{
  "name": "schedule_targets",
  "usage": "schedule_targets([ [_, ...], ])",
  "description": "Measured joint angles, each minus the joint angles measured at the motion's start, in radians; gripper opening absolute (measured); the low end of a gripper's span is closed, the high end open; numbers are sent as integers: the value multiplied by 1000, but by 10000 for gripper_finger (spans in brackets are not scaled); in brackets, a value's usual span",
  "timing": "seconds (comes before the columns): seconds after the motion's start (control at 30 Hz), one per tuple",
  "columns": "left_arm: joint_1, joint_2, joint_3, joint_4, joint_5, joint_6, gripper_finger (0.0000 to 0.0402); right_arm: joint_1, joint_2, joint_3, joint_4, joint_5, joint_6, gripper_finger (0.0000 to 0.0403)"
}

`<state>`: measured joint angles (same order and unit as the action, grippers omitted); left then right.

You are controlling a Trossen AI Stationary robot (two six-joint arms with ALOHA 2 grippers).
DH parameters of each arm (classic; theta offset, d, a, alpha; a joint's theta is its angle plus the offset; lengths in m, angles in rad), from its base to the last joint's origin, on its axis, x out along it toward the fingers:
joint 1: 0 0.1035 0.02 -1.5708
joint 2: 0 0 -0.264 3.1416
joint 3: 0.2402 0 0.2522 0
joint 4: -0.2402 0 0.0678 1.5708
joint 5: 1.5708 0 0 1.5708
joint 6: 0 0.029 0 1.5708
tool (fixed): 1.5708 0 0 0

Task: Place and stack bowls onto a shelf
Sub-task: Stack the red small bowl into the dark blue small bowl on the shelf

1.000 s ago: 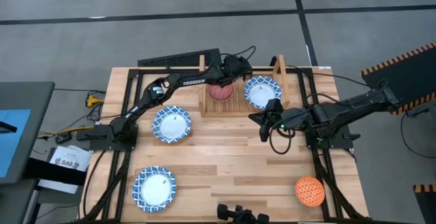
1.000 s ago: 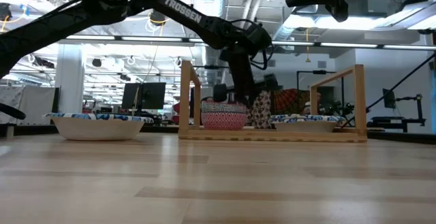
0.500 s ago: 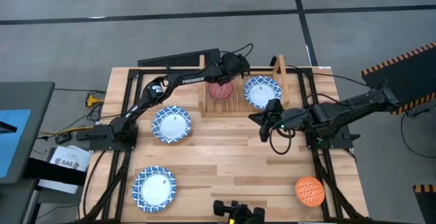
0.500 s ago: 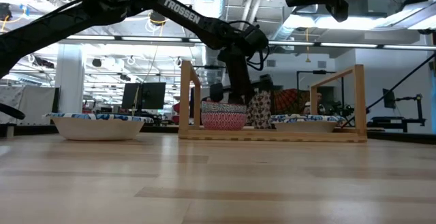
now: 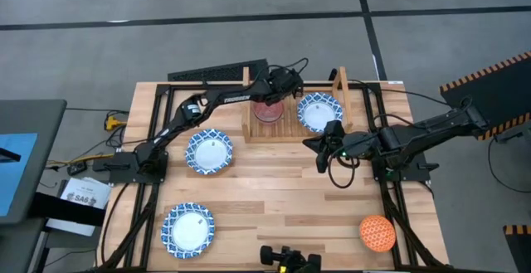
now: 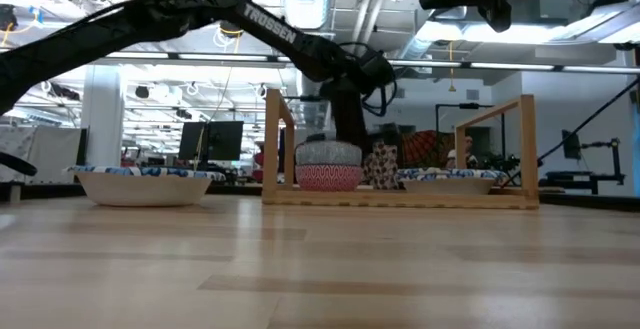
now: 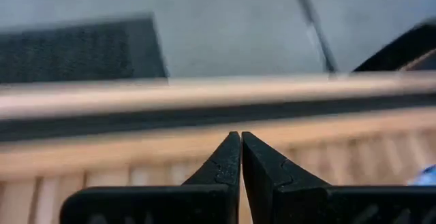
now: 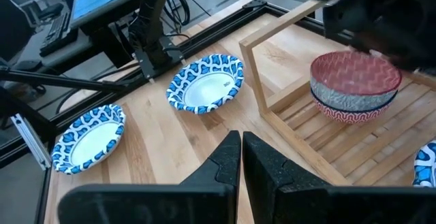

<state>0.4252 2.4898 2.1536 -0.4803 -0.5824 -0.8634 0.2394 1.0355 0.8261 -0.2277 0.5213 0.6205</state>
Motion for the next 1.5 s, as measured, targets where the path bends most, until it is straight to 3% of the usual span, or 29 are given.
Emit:
schedule_targets([
  [0.17, -10, 9, 0, 42, 0, -56, 0, 0, 0, 0, -2, 0, 0, 45],
  [0.47, -10, 7, 97, 81, 26, 200, 0, -6, 0, 0, -16, 0, -4, 45],
  [0.63, -13, -4, 204, 80, 121, 353, 0, -13, -10, 0, -19, 1, -40, 45],
  [0.77, -13, -105, 182, 114, 188, 453, 0, -26, -50, 11, -16, 2, -71, 44],
  [1.03, -27, -341, 140, 28, 389, 653, 0, -26, -141, 16, -23, 5, -157, 42],
  [1.17, -87, -527, -116, 168, 404, 669, 0, -26, -155, 16, -22, 6, -158, 42],
  [1.37, -191, -967, -858, 749, 472, 620, 0, -17, -125, 16, -17, 6, -154, 42],
  [1.5, -242, -1261, -1252, 1070, 558, 616, 0, -33, -55, 17, 73, 14, -130, 42],
])
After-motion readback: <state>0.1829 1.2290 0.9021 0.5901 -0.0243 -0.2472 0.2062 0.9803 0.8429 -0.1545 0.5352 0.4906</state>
